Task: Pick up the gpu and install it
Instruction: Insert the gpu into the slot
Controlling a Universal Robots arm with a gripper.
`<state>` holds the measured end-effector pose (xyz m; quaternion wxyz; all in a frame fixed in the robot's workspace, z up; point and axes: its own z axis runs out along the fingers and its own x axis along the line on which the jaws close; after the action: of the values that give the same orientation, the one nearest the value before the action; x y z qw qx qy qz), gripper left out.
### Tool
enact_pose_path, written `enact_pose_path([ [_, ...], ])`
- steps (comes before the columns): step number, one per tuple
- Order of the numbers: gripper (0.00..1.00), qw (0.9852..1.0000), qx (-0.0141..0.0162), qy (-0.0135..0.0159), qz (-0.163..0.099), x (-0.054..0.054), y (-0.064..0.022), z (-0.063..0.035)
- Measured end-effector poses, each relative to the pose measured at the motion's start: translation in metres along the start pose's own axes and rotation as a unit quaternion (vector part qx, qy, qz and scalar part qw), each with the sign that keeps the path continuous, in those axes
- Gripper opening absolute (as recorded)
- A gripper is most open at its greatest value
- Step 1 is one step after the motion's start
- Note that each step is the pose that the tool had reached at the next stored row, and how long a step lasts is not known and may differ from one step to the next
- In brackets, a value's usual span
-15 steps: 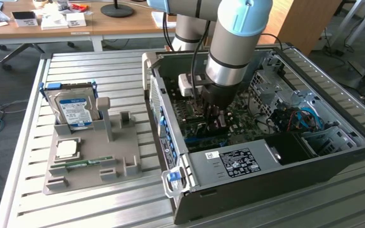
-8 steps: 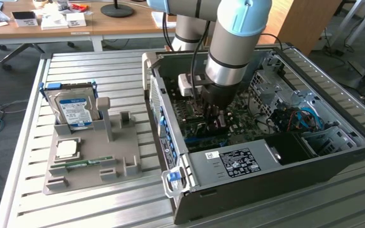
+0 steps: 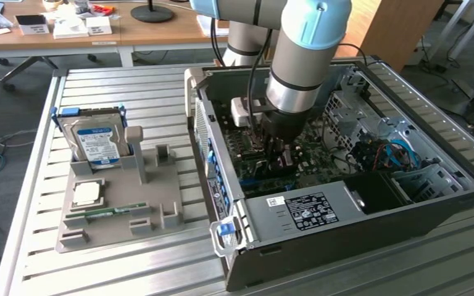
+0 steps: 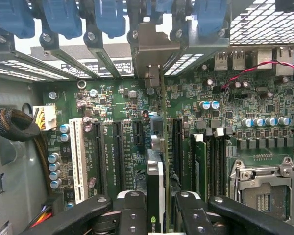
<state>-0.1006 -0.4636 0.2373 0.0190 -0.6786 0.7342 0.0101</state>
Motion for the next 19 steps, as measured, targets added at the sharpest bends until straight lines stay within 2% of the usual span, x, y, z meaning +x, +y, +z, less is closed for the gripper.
enact_pose_path([
  [16,0.28,1.0000,0.0000,-0.0003,0.001,0.0002,0.0034,0.0004],
  [18,0.40,1.0000,0.0000,-0.0001,0.000,0.0002,0.0029,0.0002],
  [19,0.40,1.0000,0.0000,0.0000,0.000,0.0002,0.0029,0.0001],
])
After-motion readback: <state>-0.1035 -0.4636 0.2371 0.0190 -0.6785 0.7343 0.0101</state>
